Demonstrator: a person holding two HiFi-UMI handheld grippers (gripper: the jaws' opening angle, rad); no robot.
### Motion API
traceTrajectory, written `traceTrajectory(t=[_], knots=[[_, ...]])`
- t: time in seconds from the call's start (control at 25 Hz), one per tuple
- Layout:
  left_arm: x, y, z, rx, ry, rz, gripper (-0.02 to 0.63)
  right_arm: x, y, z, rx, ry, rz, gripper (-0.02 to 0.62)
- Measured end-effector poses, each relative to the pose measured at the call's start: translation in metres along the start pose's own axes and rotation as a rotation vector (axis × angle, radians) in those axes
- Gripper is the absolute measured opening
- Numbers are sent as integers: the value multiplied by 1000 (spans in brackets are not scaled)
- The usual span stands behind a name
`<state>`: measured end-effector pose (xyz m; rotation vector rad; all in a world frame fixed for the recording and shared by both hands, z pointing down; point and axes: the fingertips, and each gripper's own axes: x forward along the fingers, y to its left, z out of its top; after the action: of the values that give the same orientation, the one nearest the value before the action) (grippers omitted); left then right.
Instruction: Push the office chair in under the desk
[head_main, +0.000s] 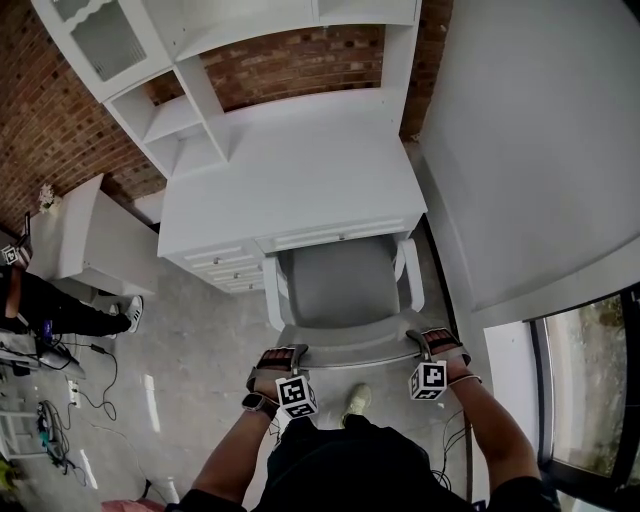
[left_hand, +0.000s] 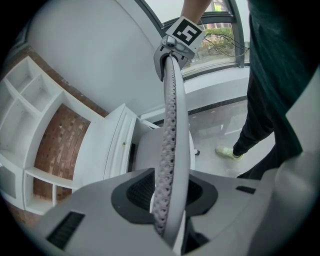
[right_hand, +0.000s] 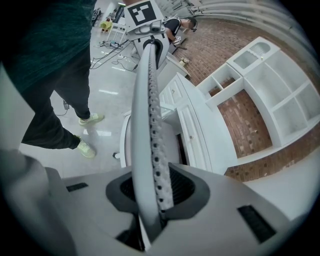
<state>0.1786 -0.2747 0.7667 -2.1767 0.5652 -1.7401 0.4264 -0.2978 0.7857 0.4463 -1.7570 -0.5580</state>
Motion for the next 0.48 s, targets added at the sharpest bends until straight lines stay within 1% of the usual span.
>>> traceTrajectory(t=[0.2, 0.48], knots=[[5, 2, 3, -2, -3, 5, 100, 1, -5, -3, 3, 7, 5, 77], [10, 8, 10, -14, -3, -15, 98, 8, -16, -12, 3, 14, 19, 83]])
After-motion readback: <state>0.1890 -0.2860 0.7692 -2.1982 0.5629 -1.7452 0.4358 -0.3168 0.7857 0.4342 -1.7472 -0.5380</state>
